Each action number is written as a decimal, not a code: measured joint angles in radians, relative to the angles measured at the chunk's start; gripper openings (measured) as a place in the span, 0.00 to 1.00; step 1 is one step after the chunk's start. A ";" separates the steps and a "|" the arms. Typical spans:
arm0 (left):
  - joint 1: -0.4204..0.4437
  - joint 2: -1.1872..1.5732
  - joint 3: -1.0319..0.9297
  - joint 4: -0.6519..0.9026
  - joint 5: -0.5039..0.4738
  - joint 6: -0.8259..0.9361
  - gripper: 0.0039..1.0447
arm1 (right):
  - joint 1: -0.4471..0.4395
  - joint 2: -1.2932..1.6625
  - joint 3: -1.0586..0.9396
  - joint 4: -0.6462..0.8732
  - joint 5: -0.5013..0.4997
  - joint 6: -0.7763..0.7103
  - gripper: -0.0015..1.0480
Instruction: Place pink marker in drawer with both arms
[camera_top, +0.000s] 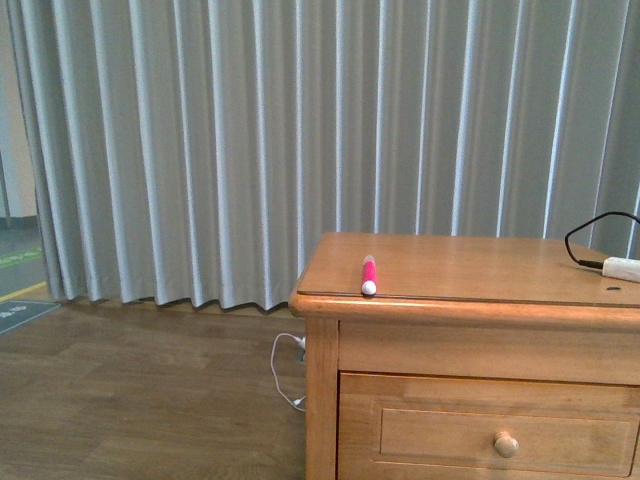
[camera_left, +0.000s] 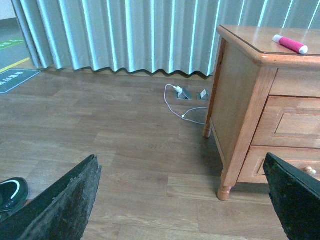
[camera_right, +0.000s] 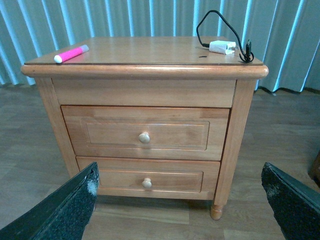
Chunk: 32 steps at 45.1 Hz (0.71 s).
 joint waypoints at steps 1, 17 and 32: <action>0.000 0.000 0.000 0.000 0.000 0.000 0.94 | 0.000 0.000 0.000 0.000 0.000 0.000 0.91; 0.000 0.000 0.000 0.000 0.000 0.000 0.94 | 0.000 0.000 0.000 0.000 0.000 0.000 0.91; 0.000 0.000 0.000 0.000 0.000 0.000 0.94 | 0.000 0.000 0.000 0.000 0.000 0.000 0.91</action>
